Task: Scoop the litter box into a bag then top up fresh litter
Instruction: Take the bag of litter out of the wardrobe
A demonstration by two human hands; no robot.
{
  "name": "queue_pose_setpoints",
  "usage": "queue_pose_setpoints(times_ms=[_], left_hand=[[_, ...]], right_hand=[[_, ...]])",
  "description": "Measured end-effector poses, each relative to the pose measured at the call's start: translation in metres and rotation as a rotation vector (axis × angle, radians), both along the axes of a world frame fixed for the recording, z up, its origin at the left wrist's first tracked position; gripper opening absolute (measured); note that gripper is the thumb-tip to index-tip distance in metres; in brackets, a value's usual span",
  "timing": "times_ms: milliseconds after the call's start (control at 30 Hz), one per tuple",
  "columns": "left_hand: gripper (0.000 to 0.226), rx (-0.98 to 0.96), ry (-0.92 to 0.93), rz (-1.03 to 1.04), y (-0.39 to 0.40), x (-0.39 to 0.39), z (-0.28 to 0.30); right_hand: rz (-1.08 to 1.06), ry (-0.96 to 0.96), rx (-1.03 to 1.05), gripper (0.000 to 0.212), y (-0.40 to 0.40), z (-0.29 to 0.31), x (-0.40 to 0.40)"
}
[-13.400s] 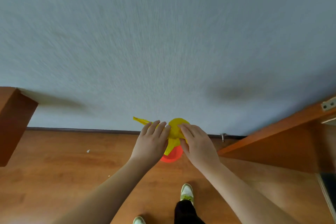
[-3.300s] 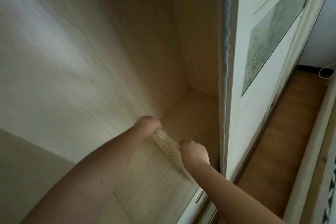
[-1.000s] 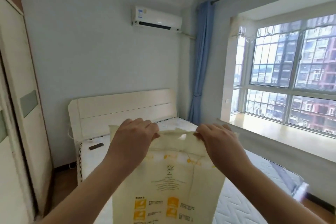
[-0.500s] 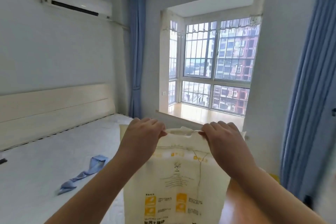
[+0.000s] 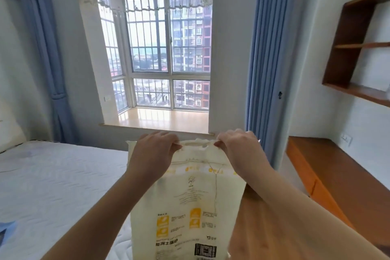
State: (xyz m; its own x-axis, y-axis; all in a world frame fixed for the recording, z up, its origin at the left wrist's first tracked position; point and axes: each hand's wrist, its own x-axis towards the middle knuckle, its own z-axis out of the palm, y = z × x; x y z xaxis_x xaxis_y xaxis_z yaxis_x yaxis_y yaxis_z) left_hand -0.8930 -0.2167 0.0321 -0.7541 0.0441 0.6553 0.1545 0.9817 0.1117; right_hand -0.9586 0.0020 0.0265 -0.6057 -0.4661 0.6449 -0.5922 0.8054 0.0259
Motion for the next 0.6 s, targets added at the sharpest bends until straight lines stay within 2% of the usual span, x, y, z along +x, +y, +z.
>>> queue_pose_setpoints(times_ms=[300,600], left_hand=[[0.019,-0.075,-0.106,-0.133,0.012,-0.143,0.016],[0.018,-0.106,-0.237,-0.144,0.072,-0.280,-0.007]], right_hand=[[-0.007,-0.294,-0.090,0.021,0.036,0.006,-0.109],[-0.003,-0.374,-0.082,0.024,0.098,-0.017,-0.232]])
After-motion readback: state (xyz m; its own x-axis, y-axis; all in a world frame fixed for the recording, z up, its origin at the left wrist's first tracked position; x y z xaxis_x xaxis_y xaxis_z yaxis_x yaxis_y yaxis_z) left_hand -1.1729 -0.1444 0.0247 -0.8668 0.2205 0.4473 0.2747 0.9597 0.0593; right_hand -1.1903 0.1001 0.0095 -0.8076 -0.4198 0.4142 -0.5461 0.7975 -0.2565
